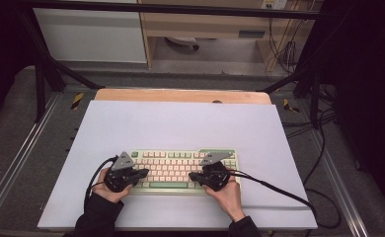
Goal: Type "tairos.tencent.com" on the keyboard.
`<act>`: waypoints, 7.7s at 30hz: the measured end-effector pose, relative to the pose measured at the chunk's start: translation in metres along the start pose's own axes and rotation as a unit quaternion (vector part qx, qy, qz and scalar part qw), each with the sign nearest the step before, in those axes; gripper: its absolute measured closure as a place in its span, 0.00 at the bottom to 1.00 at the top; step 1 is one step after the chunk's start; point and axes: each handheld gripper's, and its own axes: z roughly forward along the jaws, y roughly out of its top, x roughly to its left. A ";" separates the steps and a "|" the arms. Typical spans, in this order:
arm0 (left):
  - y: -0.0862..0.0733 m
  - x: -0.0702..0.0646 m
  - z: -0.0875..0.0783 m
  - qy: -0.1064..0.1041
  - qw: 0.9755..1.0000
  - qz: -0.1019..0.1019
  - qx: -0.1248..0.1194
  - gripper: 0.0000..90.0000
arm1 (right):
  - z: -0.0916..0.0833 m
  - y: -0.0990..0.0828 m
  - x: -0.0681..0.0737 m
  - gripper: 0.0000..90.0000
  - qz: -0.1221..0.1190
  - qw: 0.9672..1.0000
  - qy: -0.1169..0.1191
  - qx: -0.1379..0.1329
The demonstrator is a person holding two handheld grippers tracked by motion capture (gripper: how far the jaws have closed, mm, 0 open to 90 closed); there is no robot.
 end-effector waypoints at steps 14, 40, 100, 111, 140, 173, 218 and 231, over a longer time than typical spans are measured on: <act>-0.001 0.001 0.001 -0.001 1.000 0.000 0.002 1.00 | 0.003 -0.003 0.000 1.00 -0.006 1.000 -0.005 0.008; 0.001 -0.002 0.000 -0.003 1.000 0.003 -0.002 1.00 | -0.028 -0.004 -0.010 1.00 0.004 0.999 -0.018 -0.027; 0.037 -0.020 0.041 0.006 1.000 0.016 0.005 1.00 | -0.031 -0.007 -0.013 1.00 0.007 1.000 -0.010 -0.023; 0.035 -0.019 0.049 0.009 1.000 0.015 0.008 1.00 | -0.031 -0.007 -0.013 1.00 0.008 1.000 -0.009 -0.022; 0.034 -0.025 0.037 0.000 1.000 0.028 -0.003 1.00 | -0.033 -0.007 -0.012 1.00 0.006 1.000 -0.008 -0.024; 0.023 -0.003 0.014 0.019 1.000 0.001 -0.006 1.00 | -0.032 -0.008 -0.012 1.00 0.006 1.000 -0.007 -0.022; 0.018 0.000 0.023 0.025 1.000 0.000 -0.001 1.00 | -0.032 -0.008 -0.011 1.00 0.005 1.000 -0.006 -0.023; 0.017 0.000 0.011 0.014 1.000 0.001 -0.003 1.00 | -0.032 -0.006 -0.008 1.00 0.006 1.000 -0.001 -0.028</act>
